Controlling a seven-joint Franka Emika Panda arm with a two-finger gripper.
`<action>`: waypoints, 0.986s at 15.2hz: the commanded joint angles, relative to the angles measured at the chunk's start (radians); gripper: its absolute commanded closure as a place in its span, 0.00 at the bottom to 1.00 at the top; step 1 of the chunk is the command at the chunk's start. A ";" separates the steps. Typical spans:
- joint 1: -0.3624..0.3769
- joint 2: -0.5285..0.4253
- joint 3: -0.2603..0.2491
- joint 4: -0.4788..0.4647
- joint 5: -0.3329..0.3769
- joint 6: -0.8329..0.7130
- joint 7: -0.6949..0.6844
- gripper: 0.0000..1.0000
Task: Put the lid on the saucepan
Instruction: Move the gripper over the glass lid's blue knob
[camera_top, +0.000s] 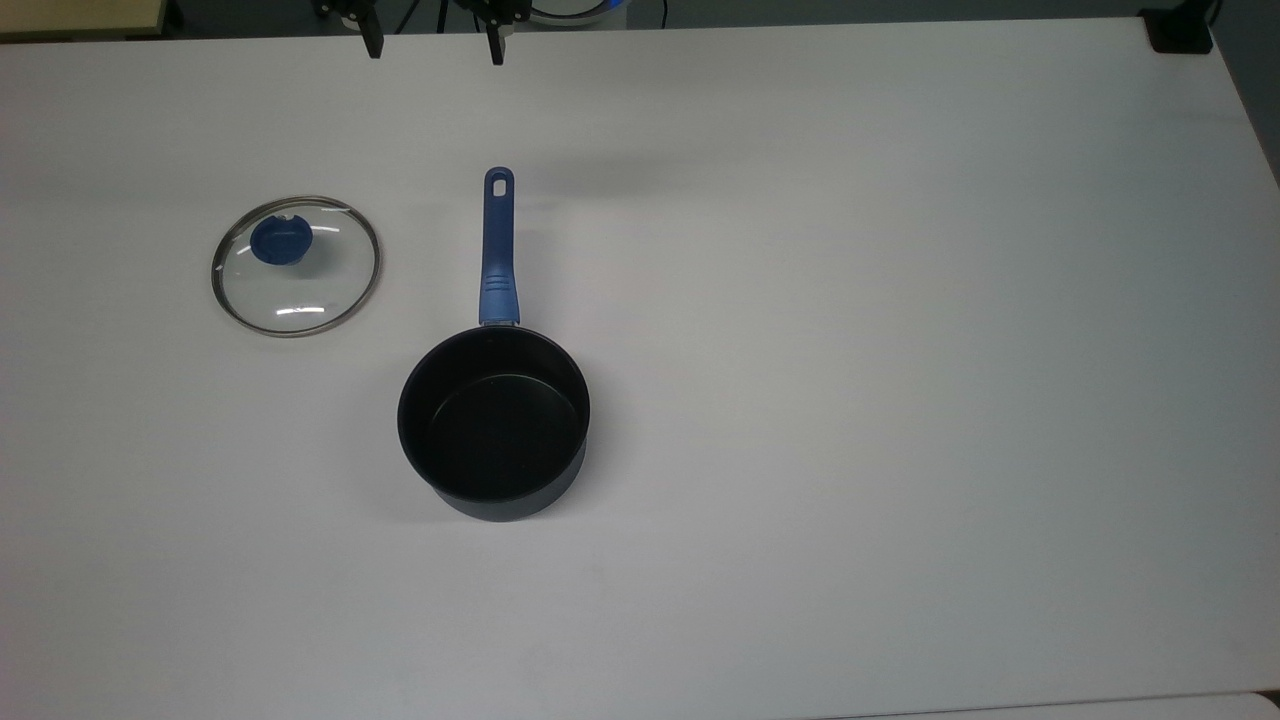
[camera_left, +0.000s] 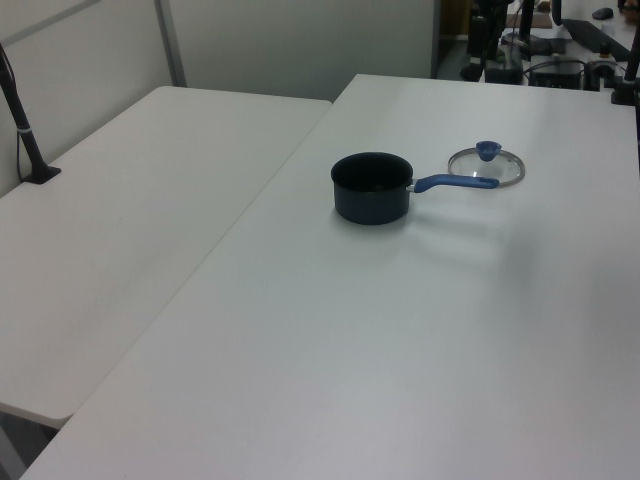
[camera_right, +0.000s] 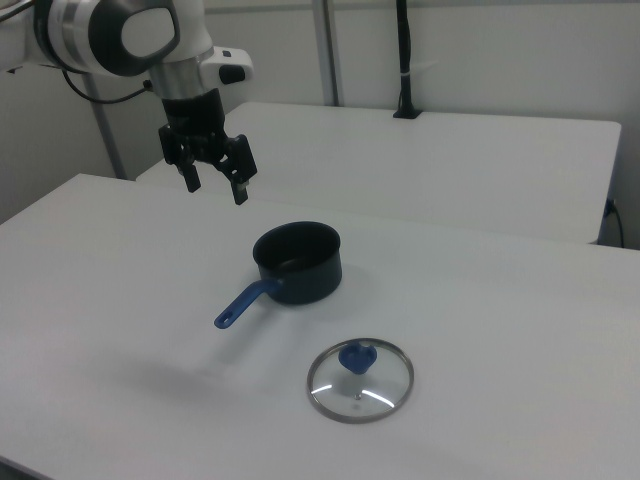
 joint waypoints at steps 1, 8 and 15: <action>0.005 -0.009 -0.011 -0.015 0.020 0.021 -0.019 0.00; 0.005 -0.009 -0.011 -0.015 0.020 0.021 -0.019 0.00; -0.009 -0.012 -0.011 -0.015 0.020 0.018 -0.033 0.00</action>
